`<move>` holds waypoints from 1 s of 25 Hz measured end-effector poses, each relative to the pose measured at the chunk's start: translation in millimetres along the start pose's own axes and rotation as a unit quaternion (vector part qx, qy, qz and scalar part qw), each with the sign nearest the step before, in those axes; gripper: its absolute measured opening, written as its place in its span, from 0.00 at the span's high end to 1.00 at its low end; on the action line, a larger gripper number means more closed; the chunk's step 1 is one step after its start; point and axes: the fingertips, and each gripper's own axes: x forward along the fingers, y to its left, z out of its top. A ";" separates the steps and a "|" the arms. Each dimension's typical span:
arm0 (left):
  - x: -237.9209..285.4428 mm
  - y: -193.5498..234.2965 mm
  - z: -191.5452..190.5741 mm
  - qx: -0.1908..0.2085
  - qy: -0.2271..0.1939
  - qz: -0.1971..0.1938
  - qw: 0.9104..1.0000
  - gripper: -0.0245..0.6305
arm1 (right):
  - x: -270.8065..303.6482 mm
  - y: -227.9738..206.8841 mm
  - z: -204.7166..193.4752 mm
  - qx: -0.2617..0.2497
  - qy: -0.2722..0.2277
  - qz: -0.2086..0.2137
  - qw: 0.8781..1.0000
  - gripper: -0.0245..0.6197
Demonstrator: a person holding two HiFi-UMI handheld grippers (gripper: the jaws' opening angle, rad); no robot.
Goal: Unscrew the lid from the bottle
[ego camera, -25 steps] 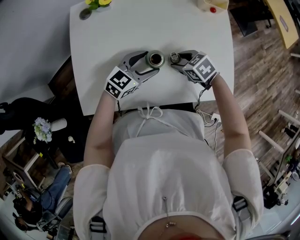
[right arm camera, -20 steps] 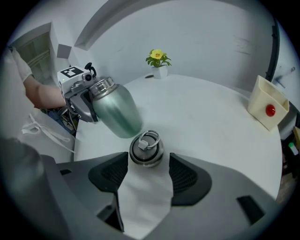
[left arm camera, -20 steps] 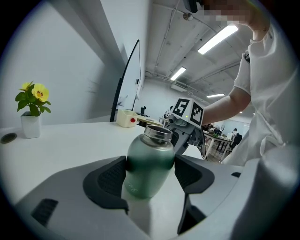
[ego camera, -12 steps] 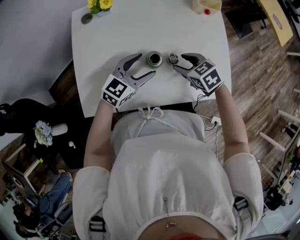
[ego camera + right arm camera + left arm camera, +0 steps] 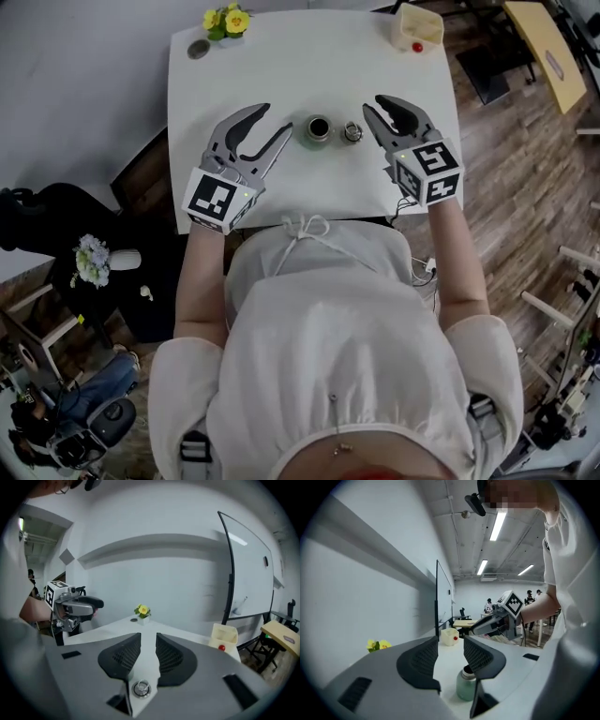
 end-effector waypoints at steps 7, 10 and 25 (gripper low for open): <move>-27.9 23.6 44.3 0.008 -0.042 0.090 0.995 0.89 | -9.9 1.3 50.1 -0.014 -0.090 -0.034 0.995 0.95; -38.0 37.1 44.6 -0.005 -0.034 0.122 0.992 0.93 | -12.5 16.6 67.0 -0.029 -0.122 -0.017 0.992 0.95; -34.2 35.6 42.0 0.000 -0.025 0.133 0.991 0.93 | -14.2 22.3 64.7 -0.033 -0.119 -0.042 0.991 0.96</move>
